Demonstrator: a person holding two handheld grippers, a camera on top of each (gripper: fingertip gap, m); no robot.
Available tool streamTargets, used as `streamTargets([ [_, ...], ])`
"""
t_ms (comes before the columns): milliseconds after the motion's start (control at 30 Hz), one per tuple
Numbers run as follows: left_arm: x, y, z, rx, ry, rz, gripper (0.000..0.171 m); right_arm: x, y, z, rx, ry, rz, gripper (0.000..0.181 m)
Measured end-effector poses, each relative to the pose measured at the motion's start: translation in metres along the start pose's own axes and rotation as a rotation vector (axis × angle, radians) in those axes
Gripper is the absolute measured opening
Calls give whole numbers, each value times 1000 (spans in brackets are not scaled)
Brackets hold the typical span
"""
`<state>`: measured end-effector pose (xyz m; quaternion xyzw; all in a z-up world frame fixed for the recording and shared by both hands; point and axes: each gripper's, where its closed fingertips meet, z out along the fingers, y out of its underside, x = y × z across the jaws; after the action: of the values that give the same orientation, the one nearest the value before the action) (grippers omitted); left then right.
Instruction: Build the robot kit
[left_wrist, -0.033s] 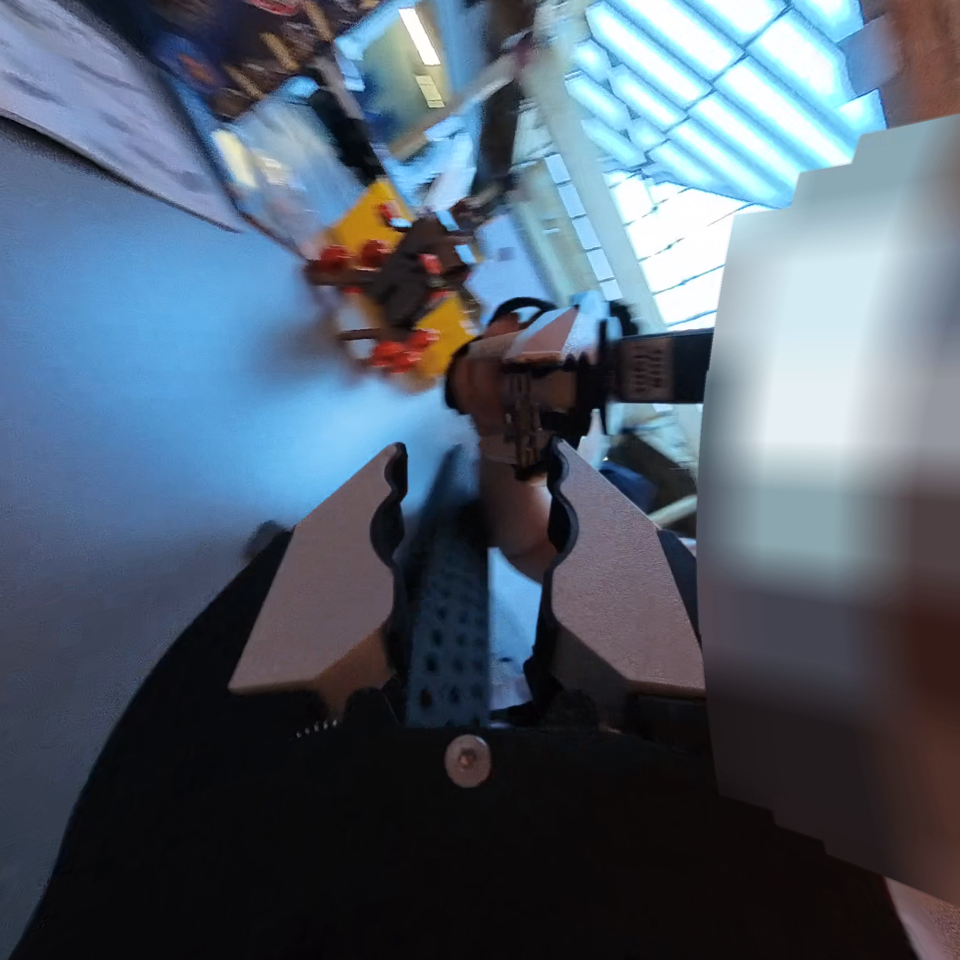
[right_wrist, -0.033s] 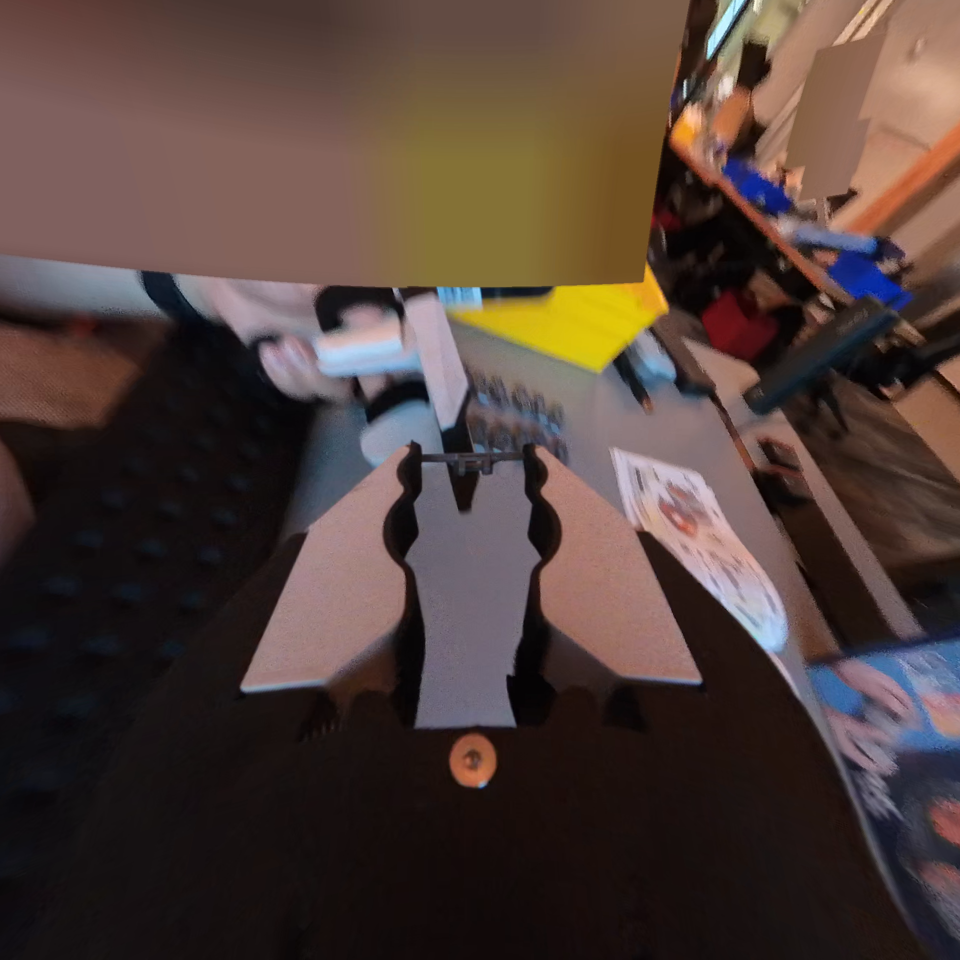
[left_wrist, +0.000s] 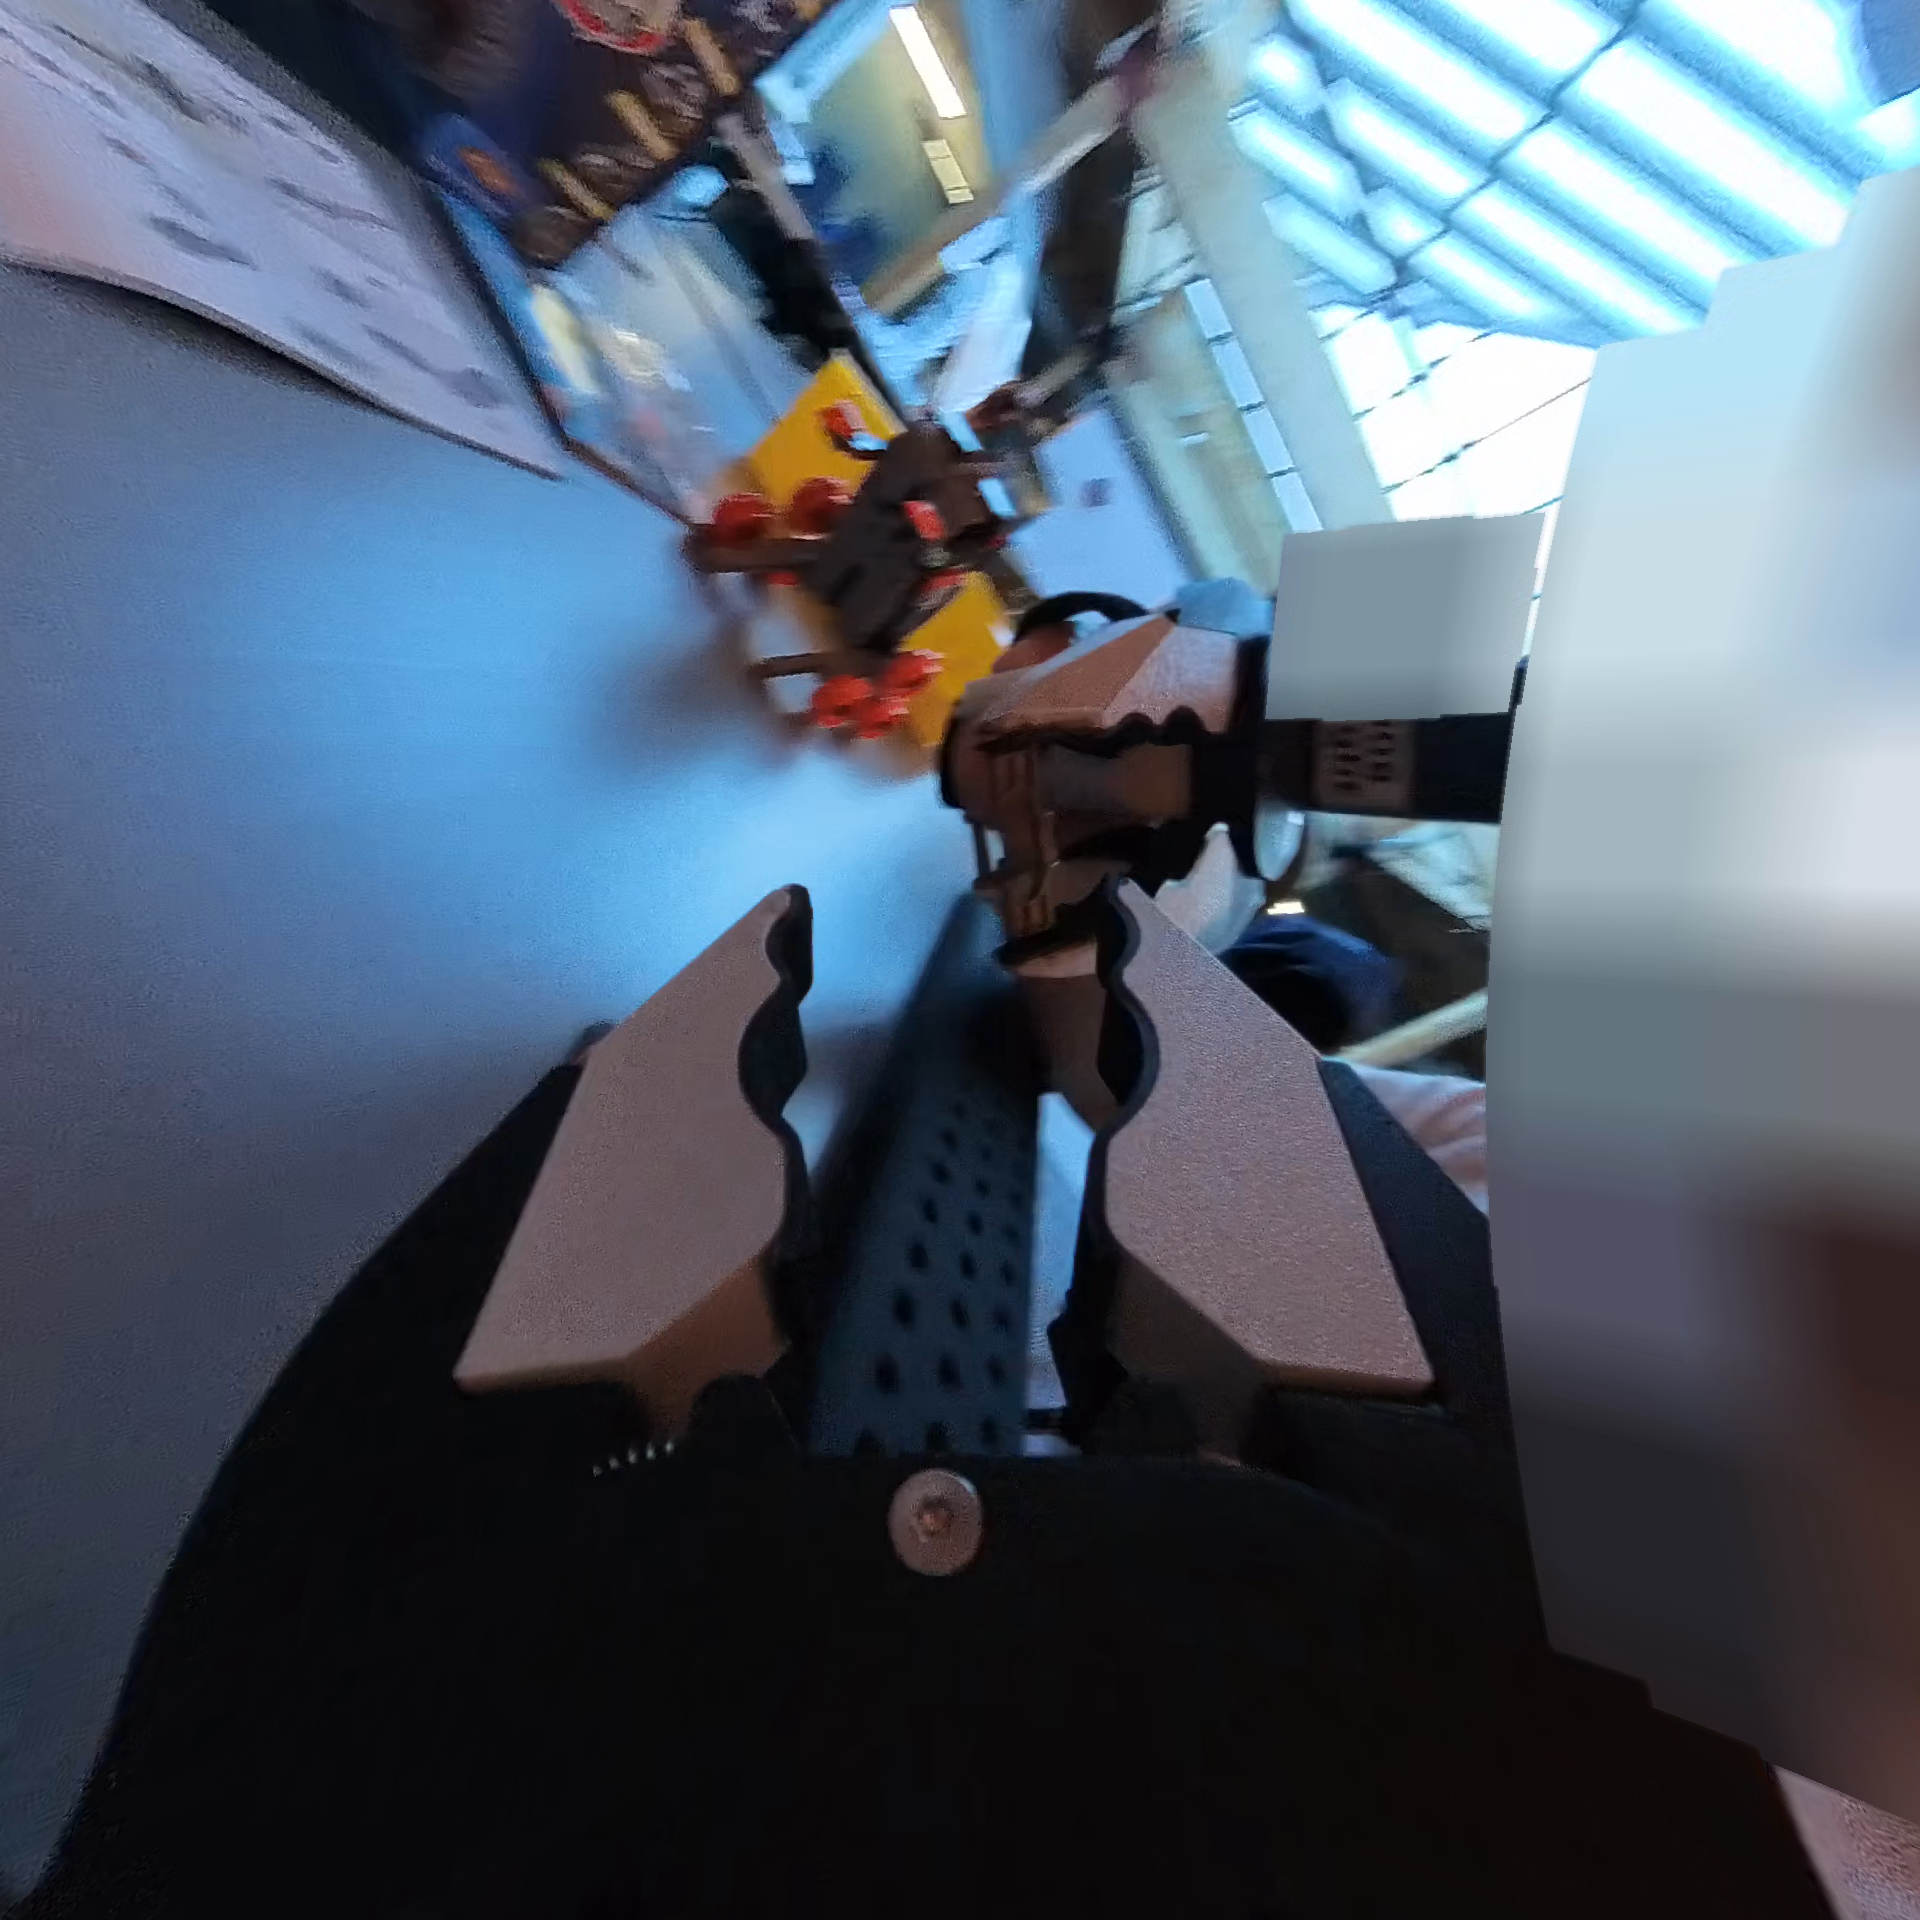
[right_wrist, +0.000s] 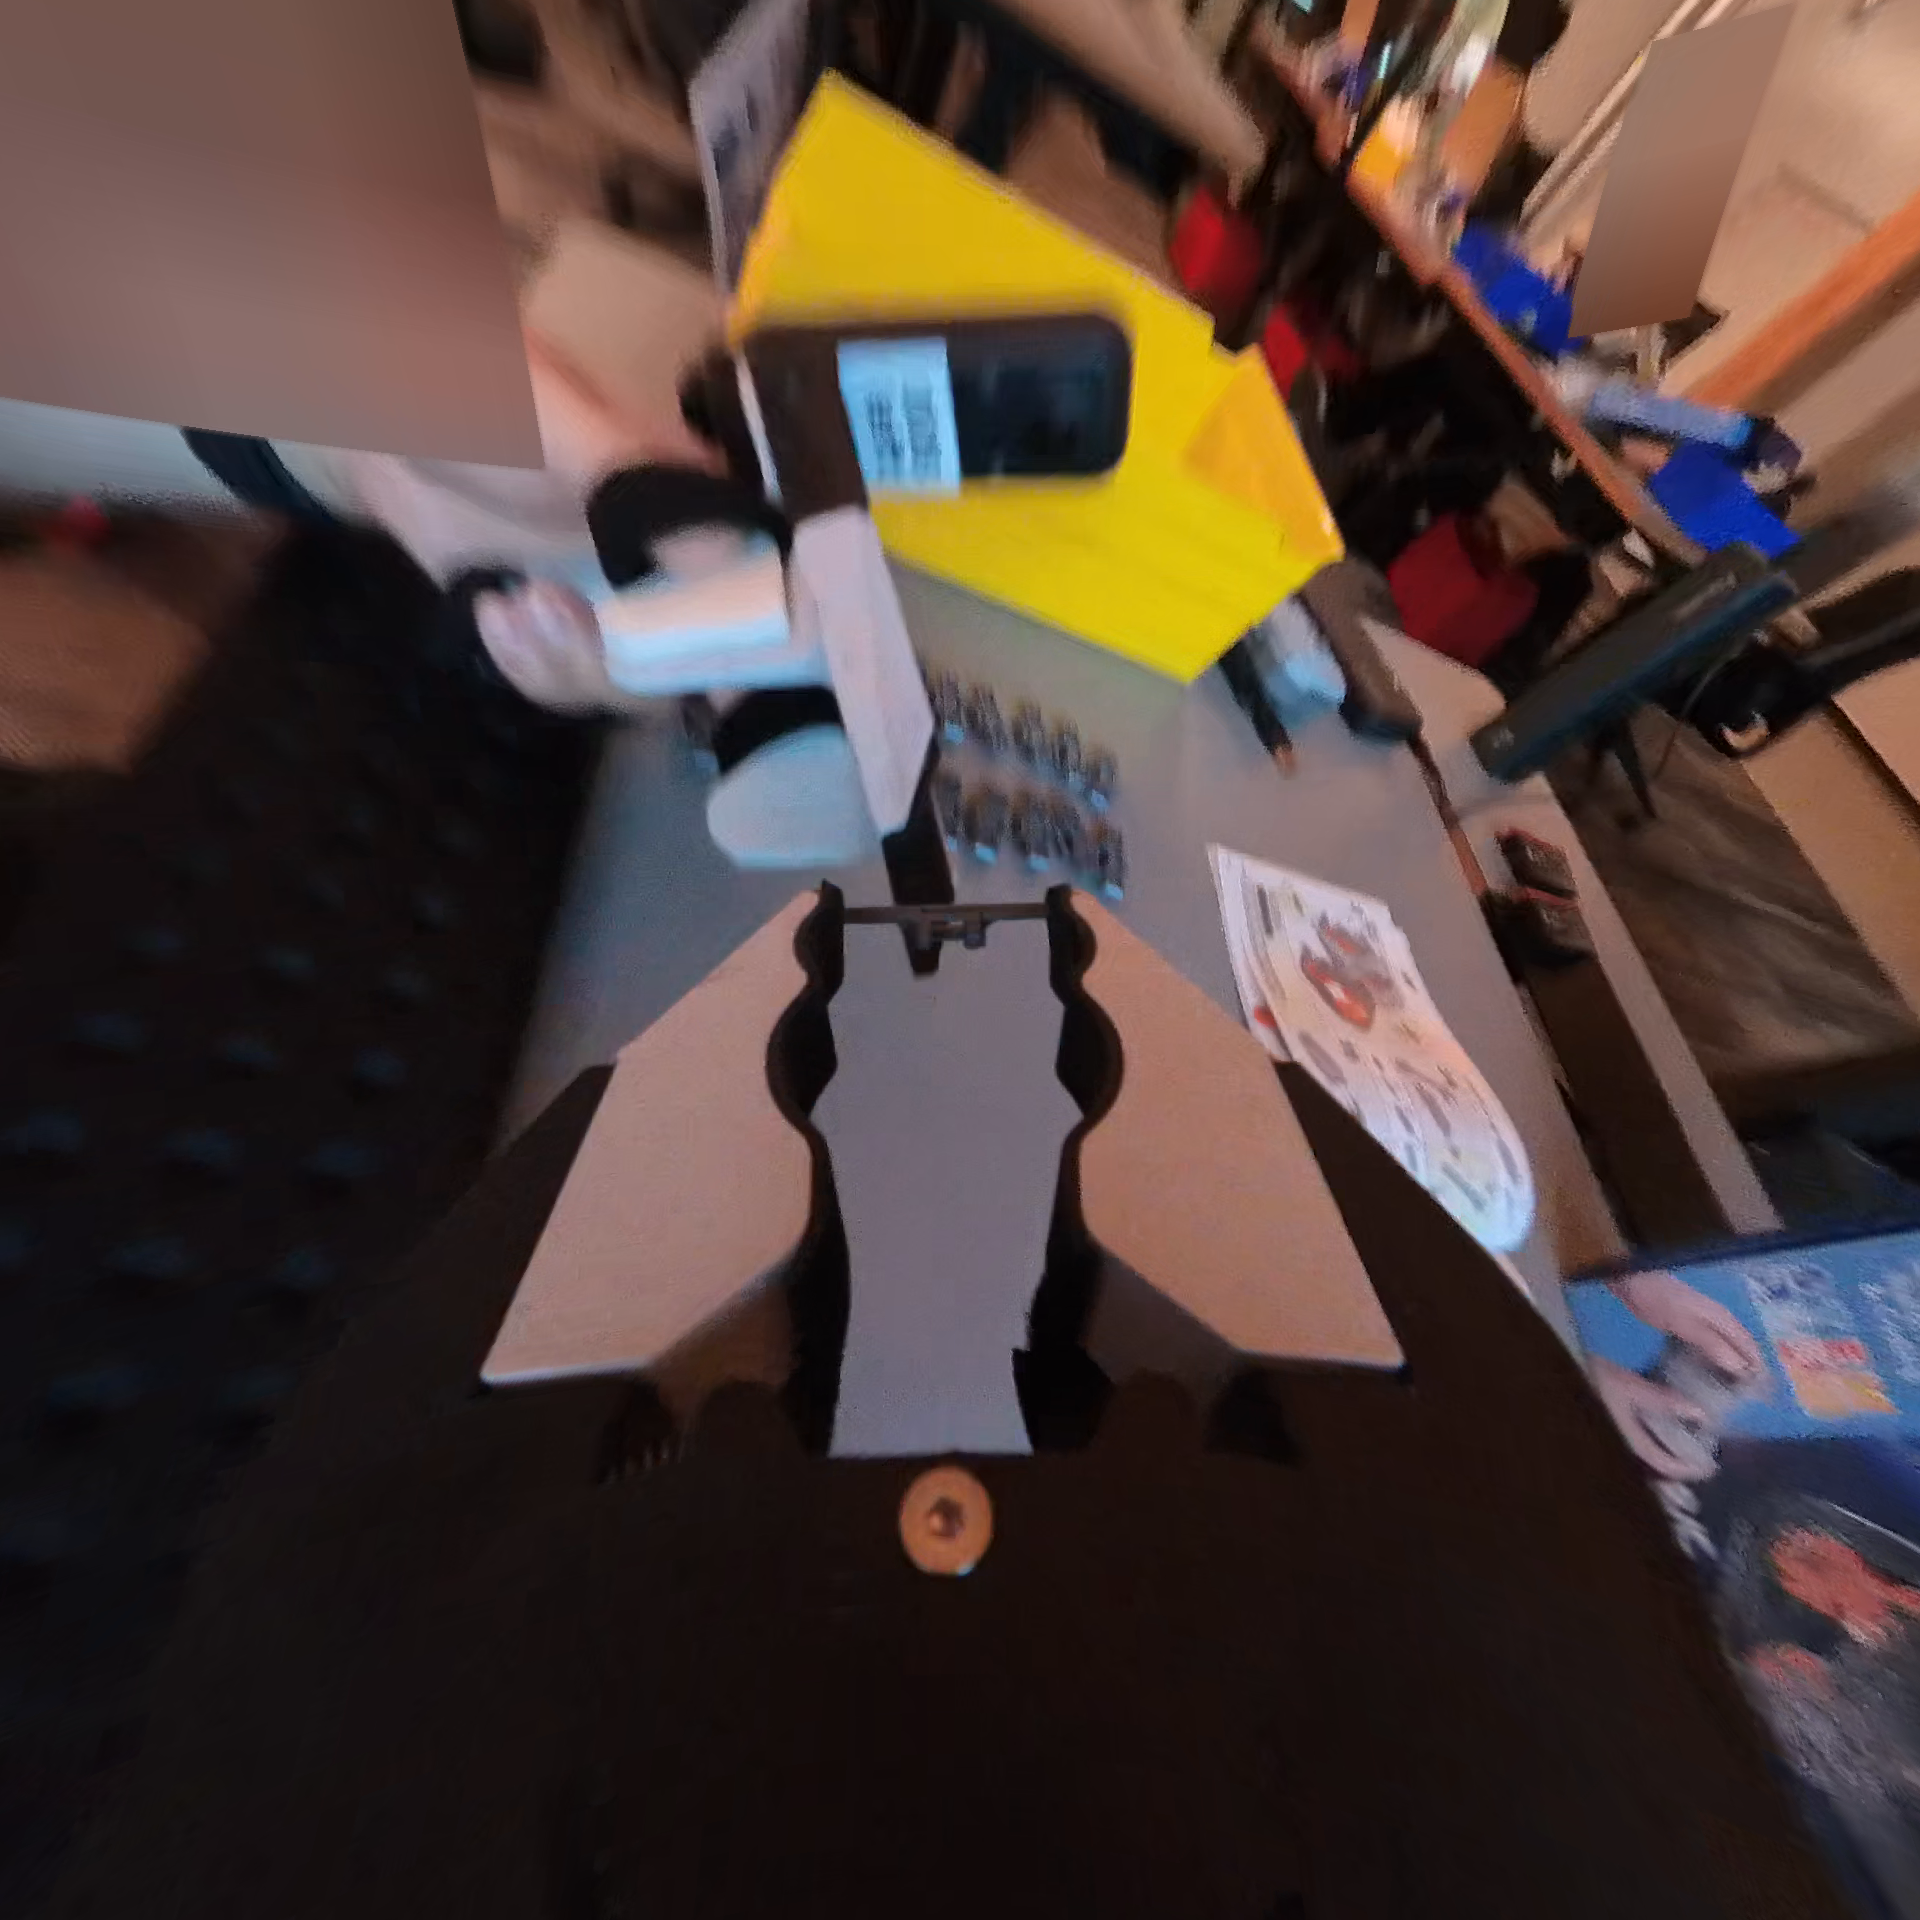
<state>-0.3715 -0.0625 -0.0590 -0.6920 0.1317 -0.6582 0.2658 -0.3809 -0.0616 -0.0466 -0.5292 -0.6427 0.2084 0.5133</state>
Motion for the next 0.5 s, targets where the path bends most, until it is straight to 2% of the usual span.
streamTargets([
  [100, -4, 2, -1, -13, -165, 112, 46, -9, 22, 17, -166, 19, -82, 38],
  [167, -17, 10, -1, -75, -305, 181, 39, -10, 32, 25, -250, 41, -116, 38],
  [267, -34, 10, -3, -98, -462, 281, 36, -13, 38, 30, -305, 51, -143, 38],
  [400, -42, 12, 1, -129, -548, 374, 25, -15, 44, 33, -374, 80, -170, 38],
  [433, -41, 15, 4, -148, -539, 392, 14, -16, 47, 34, -401, 83, -176, 39],
  [500, -43, 18, 5, -176, -547, 397, 10, -17, 51, 35, -424, 87, -186, 39],
])
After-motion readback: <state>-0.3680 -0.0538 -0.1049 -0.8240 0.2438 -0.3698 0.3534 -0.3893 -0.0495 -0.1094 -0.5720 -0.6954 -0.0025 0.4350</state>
